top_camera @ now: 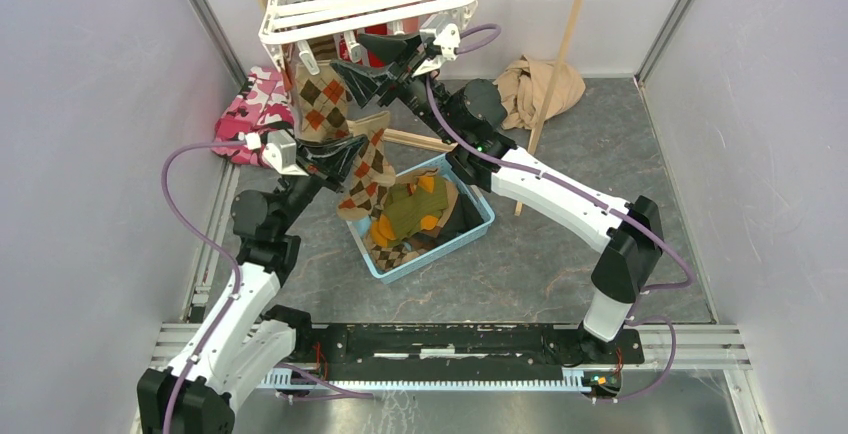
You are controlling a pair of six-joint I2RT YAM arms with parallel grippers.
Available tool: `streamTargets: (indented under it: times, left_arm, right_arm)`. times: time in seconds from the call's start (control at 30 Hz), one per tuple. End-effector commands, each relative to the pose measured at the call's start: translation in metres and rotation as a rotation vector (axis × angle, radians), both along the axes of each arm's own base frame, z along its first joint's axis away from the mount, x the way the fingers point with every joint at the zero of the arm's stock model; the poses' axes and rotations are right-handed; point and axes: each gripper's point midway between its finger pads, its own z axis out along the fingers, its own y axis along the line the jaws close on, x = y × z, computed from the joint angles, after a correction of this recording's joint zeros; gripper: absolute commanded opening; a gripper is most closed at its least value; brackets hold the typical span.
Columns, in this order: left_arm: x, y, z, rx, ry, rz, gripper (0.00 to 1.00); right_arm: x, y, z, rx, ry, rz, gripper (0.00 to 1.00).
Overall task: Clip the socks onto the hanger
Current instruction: Open the clamp at the hanger.
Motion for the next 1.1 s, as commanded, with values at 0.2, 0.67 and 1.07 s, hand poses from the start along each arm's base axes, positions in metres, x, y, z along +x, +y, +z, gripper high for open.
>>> streamTargets:
  times: [0.2, 0.67, 1.07]
  left_arm:
    - [0.025, 0.016, 0.043, -0.06, -0.097, 0.134, 0.02]
    - [0.048, 0.026, 0.05, -0.091, -0.07, 0.216, 0.02]
    - [0.053, 0.023, 0.052, -0.085, -0.065, 0.207, 0.02]
  right_arm:
    - [0.006, -0.012, 0.005, 0.048, 0.014, -0.061, 0.8]
    - [0.012, -0.031, 0.009, 0.098, -0.017, -0.032, 0.85]
    - [0.01, -0.026, 0.024, 0.126, -0.078, 0.033, 0.83]
